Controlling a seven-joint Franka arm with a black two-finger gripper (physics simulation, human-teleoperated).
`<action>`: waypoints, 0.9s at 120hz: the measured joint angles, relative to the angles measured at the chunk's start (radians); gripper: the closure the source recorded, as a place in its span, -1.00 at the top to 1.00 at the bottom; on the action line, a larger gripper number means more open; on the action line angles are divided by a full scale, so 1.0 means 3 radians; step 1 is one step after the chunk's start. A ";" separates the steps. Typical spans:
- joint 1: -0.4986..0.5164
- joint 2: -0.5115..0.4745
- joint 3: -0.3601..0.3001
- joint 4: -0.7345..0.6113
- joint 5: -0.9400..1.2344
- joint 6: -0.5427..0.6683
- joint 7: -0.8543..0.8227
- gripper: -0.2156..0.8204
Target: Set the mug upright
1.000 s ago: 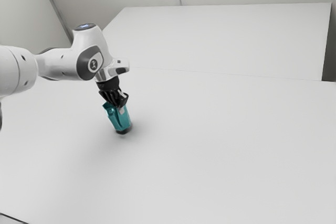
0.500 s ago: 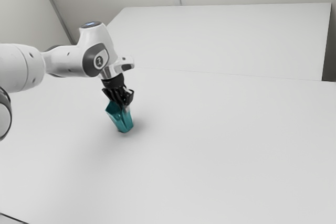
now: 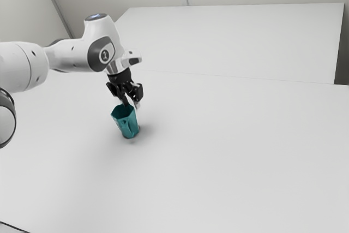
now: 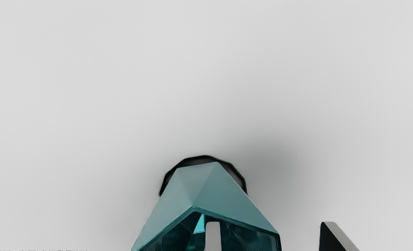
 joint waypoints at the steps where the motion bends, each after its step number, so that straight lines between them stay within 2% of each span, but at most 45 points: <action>1: 0.0000 -0.0001 0.0000 0.0004 0.0000 -0.0002 -0.0002 -0.13; 21: -0.0005 -0.0077 0.0000 0.0021 0.0003 -0.0033 -0.0040 -0.09; 39: -0.0038 -0.0303 0.0072 -0.0003 0.0005 -0.0069 -0.0059 0.23; 45: -0.0114 -0.0427 0.0172 -0.0002 0.0005 -0.0113 -0.0060 0.31; 58: -0.0168 -0.0686 0.0238 0.0021 0.0008 -0.0254 -0.0034 0.42; 76: -0.0151 -0.1000 0.0253 0.0130 0.0028 -0.0495 0.0071 0.50; 95: -0.0141 -0.1041 0.0275 0.0512 0.0110 -0.0857 0.0172 0.54; 108: -0.0132 -0.1045 0.0281 0.0619 0.0127 -0.1022 0.0233 0.56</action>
